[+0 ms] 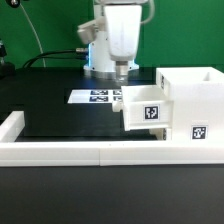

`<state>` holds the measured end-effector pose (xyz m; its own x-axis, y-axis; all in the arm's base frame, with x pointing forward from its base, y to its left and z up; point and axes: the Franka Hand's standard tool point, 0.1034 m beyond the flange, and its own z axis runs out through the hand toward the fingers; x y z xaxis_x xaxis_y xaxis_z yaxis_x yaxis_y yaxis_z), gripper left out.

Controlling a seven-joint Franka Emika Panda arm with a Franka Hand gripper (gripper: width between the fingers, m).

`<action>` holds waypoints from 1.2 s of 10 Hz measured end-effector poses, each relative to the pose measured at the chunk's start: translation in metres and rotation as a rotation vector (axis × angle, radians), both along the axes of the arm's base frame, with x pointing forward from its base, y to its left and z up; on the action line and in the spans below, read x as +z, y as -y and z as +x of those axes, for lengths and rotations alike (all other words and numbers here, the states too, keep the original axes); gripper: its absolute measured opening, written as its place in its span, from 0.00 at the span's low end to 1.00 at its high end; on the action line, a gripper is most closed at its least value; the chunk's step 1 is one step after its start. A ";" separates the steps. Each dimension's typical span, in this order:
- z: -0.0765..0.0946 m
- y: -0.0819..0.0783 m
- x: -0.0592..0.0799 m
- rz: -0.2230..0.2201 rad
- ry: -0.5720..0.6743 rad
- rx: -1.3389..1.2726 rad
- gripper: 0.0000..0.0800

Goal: Assemble drawer

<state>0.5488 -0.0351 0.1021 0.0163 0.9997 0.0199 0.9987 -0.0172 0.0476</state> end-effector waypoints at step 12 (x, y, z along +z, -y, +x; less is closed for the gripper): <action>-0.008 0.002 -0.048 0.175 -0.057 -0.019 0.81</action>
Offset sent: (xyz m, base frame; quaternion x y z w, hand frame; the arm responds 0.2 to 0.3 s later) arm 0.0117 0.0006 -0.0147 0.0033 0.2100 -0.0176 0.9775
